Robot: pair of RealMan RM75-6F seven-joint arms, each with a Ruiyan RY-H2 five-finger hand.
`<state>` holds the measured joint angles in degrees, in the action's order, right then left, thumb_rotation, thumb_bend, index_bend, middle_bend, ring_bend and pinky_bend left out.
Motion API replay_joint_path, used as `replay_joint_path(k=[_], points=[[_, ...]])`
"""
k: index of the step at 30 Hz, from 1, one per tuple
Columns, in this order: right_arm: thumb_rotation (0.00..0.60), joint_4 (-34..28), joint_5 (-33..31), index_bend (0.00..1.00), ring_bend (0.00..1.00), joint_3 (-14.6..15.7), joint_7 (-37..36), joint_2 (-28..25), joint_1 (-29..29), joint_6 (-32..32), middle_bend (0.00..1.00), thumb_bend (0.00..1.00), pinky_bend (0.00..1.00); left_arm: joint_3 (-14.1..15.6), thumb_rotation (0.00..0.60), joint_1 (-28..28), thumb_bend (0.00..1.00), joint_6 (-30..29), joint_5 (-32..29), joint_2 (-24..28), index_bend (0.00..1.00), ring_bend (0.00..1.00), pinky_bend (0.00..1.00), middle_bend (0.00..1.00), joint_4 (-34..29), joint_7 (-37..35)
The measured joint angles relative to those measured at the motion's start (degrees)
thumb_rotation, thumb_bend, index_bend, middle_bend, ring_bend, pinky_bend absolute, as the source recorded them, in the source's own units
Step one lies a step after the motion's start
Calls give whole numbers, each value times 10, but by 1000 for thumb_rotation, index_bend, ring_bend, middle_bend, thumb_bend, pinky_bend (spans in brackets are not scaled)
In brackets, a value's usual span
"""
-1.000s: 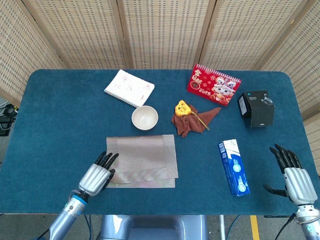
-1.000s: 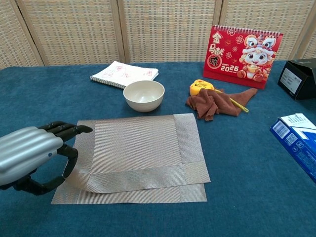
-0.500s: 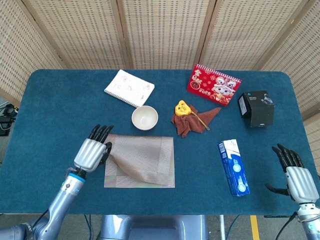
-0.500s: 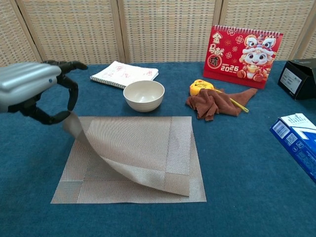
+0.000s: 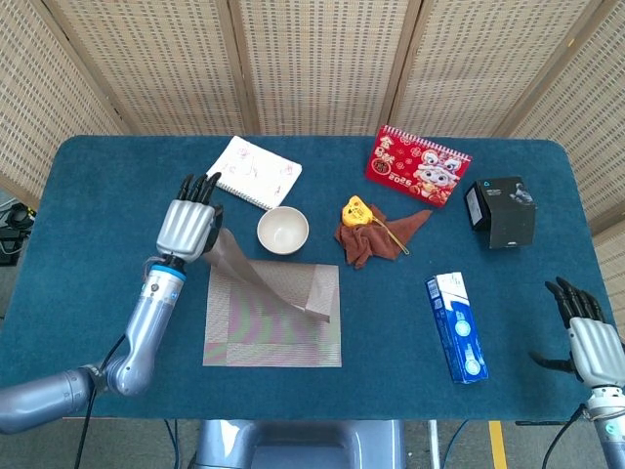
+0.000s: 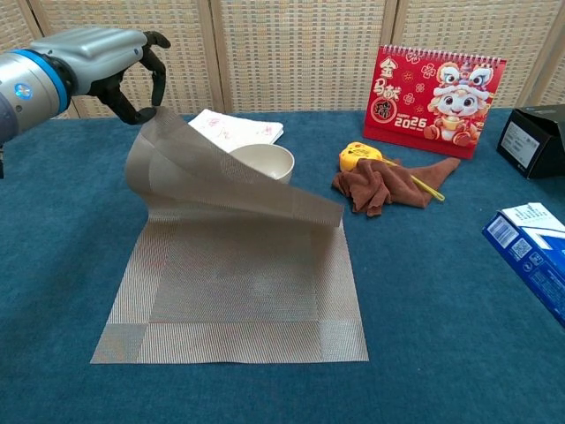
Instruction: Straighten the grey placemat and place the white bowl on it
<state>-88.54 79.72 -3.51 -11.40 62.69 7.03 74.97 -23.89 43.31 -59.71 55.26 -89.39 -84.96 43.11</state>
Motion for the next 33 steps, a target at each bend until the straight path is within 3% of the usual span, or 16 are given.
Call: replay_joint_path(k=[14, 16, 21, 23, 33], points=[[600, 14, -11, 47, 0, -3, 0, 8, 4, -16, 0, 58, 0, -9, 600, 75, 540, -33, -69, -77, 595, 0, 0, 0, 196, 57], [600, 14, -10, 47, 0, -3, 0, 9, 4, -15, 0, 58, 0, -10, 600, 85, 526, -42, -78, -90, 542, 0, 0, 0, 222, 65], [600, 14, -12, 47, 0, -5, -1, 7, 3, -15, 0, 58, 0, -6, 600, 98, 278, -53, -94, -112, 113, 0, 0, 0, 253, 80], [600, 14, -12, 47, 0, -5, -2, 7, 3, -15, 0, 58, 0, -1, 600, 98, 236, -57, -91, -112, 31, 0, 0, 0, 254, 78], [600, 10, -6, 47, 0, -1, 6, 8, 3, -14, 0, 58, 0, 22, 600, 72, 198, -84, -55, -87, 0, 0, 0, 0, 221, 38]])
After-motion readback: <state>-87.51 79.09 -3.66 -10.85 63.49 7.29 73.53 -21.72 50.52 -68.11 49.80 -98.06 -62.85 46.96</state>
